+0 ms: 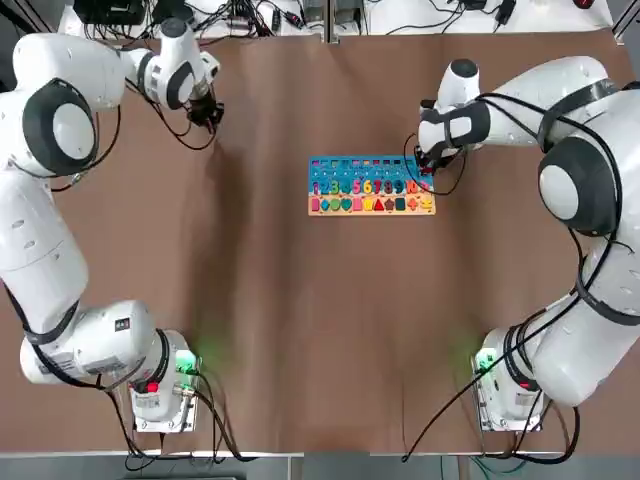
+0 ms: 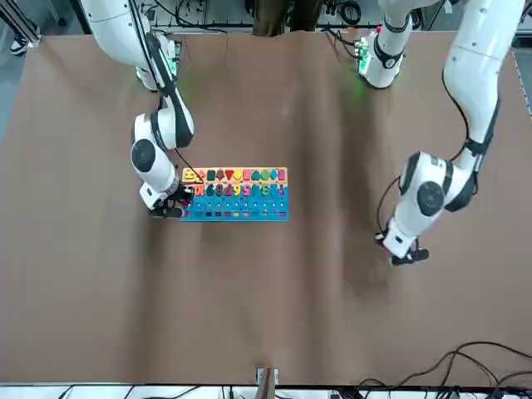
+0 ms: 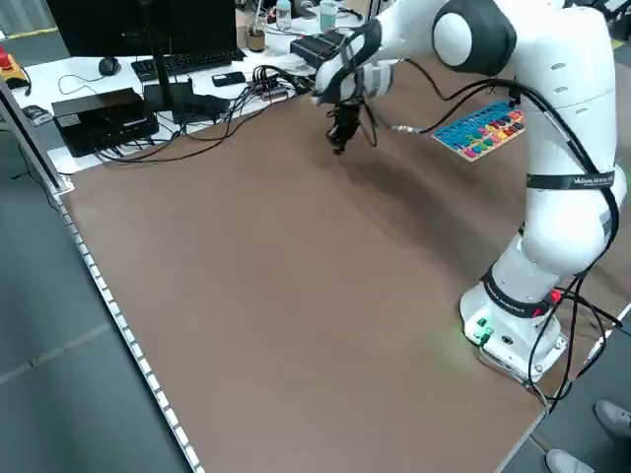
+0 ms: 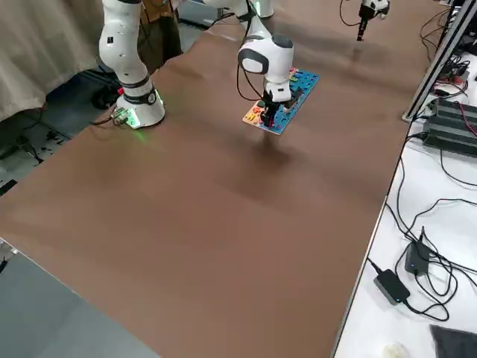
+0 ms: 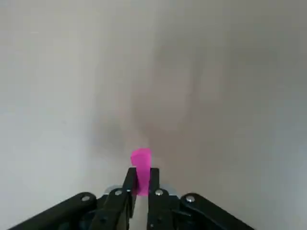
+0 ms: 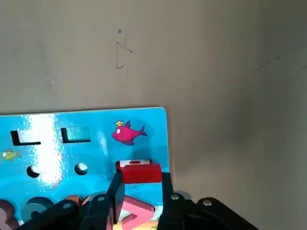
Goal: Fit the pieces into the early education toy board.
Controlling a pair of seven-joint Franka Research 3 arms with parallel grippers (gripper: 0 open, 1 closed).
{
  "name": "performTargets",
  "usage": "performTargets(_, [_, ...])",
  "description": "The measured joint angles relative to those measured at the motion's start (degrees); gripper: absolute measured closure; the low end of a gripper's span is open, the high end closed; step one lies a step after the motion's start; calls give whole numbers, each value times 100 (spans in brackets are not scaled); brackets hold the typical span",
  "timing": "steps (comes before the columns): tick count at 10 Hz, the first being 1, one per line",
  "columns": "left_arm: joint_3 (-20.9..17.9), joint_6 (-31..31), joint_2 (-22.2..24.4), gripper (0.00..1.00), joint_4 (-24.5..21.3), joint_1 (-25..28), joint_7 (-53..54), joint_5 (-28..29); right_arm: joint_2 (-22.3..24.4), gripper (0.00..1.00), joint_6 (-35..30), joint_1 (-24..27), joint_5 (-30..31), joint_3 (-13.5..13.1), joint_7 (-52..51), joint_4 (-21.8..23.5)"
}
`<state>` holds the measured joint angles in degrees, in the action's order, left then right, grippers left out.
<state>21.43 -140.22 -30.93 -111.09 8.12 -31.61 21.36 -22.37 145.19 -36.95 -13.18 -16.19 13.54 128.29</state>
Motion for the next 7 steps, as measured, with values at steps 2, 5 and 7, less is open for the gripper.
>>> performTargets(2, [111,26,329,86,-368,-670,-397,0,-8,64,5,-10,-39,0,30,7])
performTargets(5, [129,86,392,86,-495,-1853,-1519,0,-22,64,11,-29,-57,0,89,13])
performTargets(7, [127,90,381,86,-495,-2357,-1997,0,-29,64,15,-39,-63,0,119,15])
